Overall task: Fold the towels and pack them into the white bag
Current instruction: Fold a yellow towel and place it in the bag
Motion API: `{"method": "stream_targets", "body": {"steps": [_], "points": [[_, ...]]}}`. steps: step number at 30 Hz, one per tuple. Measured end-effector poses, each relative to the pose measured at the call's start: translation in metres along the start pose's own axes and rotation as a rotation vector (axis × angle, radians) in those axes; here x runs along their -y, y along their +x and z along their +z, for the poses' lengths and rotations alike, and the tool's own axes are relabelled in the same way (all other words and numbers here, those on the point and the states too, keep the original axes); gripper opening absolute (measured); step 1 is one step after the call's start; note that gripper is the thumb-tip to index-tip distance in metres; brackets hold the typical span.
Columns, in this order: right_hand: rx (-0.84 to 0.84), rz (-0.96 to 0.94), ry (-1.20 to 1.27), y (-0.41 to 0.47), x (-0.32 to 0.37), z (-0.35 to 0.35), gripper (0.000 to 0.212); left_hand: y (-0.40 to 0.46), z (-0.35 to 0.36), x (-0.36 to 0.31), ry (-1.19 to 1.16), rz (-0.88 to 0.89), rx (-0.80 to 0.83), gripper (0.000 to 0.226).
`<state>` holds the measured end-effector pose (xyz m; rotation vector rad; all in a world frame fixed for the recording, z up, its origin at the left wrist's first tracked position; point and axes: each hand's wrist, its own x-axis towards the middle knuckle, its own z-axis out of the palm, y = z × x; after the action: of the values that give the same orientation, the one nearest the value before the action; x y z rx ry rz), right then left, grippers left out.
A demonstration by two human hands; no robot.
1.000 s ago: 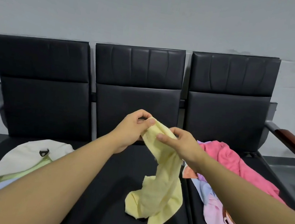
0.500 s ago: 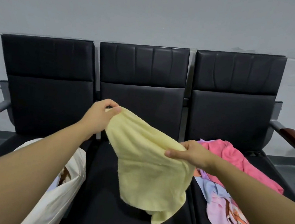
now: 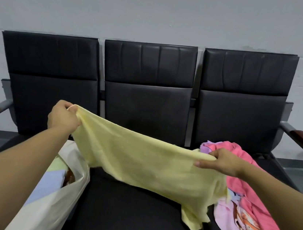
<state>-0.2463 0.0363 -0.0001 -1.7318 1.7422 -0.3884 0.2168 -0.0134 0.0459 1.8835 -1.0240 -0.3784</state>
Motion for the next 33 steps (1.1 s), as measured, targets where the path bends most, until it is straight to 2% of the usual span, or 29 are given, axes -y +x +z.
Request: {"method": "stream_targets", "body": {"steps": [4,10,14,21,28,33], "points": [[-0.055,0.029,-0.095,-0.008,-0.01,-0.01,0.041,0.004,-0.012,0.008,0.077,-0.033,-0.066,0.03],[-0.132,0.044,-0.138,-0.009,-0.012,-0.029,0.059,0.001,-0.021,0.013,0.045,-0.033,-0.084,0.031],[-0.152,0.066,-0.107,-0.026,-0.002,-0.04,0.054,-0.004,-0.035,0.004,0.025,-0.019,-0.116,0.032],[-0.318,0.002,-0.05,-0.046,0.024,-0.048,0.056,-0.029,-0.056,-0.019,-0.097,0.069,-0.012,0.028],[-0.397,-0.018,-0.325,-0.078,0.053,-0.063,0.063,-0.059,-0.079,-0.04,-0.137,0.13,-0.004,0.027],[-0.505,-0.02,-0.58,-0.112,0.06,-0.091,0.066,-0.069,-0.105,-0.048,-0.083,0.09,-0.145,0.029]]}}
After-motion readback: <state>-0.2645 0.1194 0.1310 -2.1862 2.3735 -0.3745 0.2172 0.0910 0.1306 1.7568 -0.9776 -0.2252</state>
